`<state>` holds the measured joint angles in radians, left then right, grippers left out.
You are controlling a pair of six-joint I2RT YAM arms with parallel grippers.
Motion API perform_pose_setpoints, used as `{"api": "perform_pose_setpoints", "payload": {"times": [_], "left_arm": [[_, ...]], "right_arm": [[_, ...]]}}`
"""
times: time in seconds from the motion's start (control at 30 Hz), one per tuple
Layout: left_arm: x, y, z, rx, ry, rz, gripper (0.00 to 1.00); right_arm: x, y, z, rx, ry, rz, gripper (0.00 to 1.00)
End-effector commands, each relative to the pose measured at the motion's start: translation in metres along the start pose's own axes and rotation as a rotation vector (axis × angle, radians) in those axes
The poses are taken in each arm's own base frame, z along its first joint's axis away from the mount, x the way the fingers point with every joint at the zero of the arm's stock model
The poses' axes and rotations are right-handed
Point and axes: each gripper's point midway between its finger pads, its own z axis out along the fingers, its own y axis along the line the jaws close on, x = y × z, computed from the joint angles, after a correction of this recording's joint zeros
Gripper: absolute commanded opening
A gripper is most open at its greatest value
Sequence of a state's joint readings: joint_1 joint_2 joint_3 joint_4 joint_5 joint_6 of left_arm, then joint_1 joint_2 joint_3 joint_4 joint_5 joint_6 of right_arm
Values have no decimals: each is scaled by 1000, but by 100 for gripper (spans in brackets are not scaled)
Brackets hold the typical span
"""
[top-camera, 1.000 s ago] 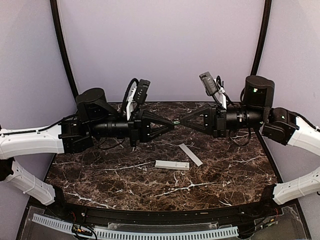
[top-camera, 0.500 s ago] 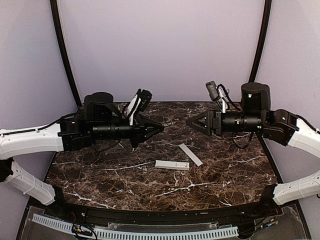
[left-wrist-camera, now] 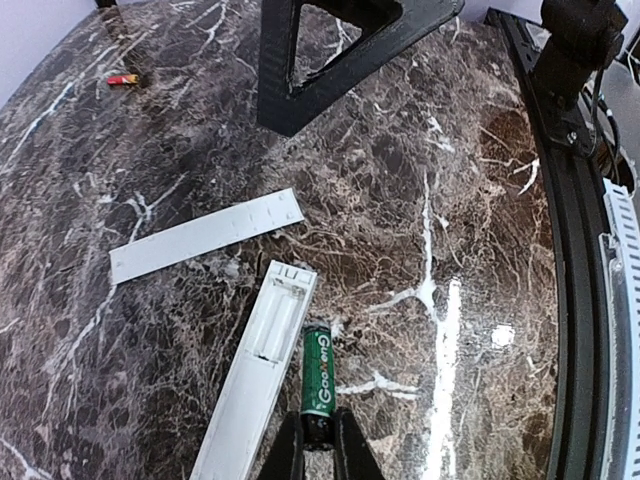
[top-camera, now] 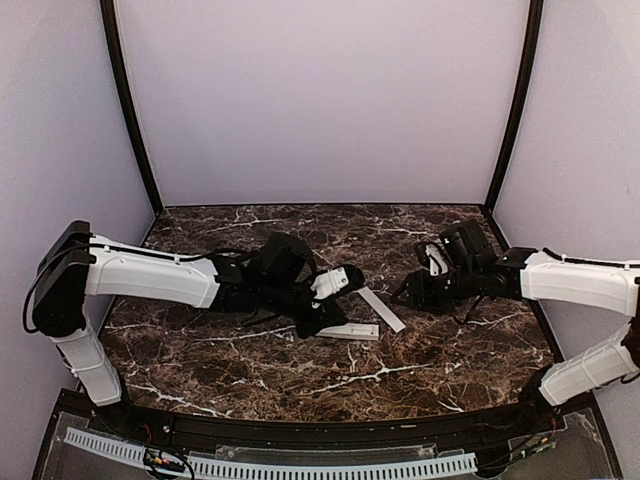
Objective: Load the batteries into the remote control
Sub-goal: Hold the remote control without the batteries at the center of the board.
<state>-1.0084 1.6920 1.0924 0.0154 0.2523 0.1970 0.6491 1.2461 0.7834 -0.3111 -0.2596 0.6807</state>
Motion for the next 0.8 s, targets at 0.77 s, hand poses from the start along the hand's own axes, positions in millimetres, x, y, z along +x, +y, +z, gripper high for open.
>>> {"api": "perform_pose_setpoints", "payload": {"times": [0.77], "left_arm": [[32, 28, 66, 118, 160, 113, 0]], "right_arm": [[28, -22, 80, -27, 253, 25, 33]]}}
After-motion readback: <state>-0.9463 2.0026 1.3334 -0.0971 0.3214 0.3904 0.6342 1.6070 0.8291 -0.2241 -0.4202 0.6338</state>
